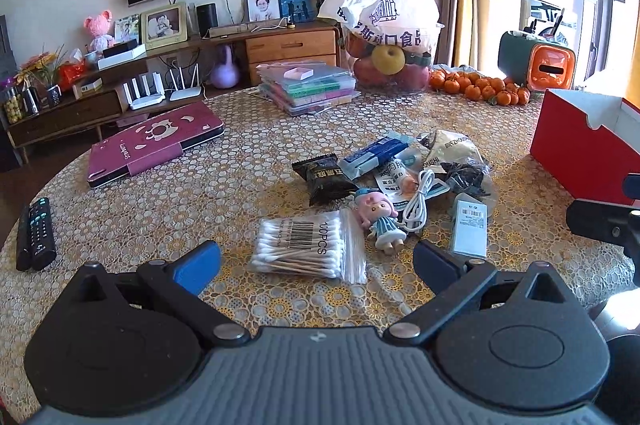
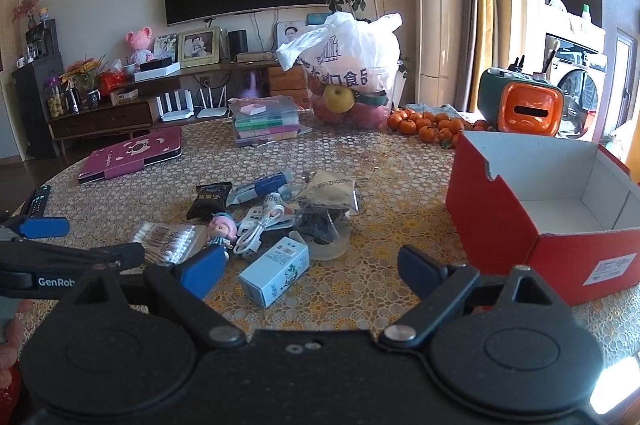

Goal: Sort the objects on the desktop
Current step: 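Move both tools toward the cluster of items on the table, then grasp the cotton swab pack with the left tool while the right tool grasps the light-blue box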

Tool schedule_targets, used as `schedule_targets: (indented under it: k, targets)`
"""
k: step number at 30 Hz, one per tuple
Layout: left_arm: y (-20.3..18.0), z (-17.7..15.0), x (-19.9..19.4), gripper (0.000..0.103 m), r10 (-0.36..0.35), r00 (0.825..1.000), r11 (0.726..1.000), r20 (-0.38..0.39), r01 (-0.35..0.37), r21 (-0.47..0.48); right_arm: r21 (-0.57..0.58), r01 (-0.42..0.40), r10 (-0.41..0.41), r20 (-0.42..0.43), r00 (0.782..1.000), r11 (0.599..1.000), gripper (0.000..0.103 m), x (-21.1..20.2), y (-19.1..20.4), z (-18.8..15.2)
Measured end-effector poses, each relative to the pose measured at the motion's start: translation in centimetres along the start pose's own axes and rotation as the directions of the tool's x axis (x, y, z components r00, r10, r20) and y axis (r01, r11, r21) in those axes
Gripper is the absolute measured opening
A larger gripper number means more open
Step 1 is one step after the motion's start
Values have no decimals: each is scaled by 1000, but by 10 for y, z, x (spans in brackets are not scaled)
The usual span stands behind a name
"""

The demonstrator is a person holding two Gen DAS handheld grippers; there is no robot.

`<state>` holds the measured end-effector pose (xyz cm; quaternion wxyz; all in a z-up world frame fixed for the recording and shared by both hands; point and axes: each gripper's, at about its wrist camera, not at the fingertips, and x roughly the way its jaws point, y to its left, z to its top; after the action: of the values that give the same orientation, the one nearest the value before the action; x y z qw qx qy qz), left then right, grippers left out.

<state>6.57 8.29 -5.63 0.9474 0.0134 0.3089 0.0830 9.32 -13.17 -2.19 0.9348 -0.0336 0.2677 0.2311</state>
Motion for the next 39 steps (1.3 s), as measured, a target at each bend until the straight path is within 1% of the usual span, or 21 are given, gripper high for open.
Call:
schedule_targets:
  k: [5,10,19,28,34,36,39]
  targets:
    - [2,-5,24,103,-3,1000,999,-13,3,32,-14,-9,9,-21,1000,1000,93,16,9,2]
    - [9,-7,42,103,-15,999,1000,-36,16,27,-35,-2,1,-25,1000,999,93,32,17,3]
    - [13,-8,69,103,-45,996,998,-78,47,29,-24,21,-23,-69,997,999,93,64,23,2]
    - [17,-11,85,103,-44,995,998,-90,48,47,-16,42,-43,-109,993,999,93,95,25,0]
    - [20,-11,92,103,-50,994,998,-92,54,44,-17,64,-65,-141,988,998,92,113,27,-4]
    - [20,-11,94,103,-53,994,998,-94,57,38,-12,59,-60,-152,987,998,92,117,27,-5]
    - [20,-11,96,103,-58,994,997,-92,62,37,-28,67,-71,-163,984,997,92,123,30,-7]
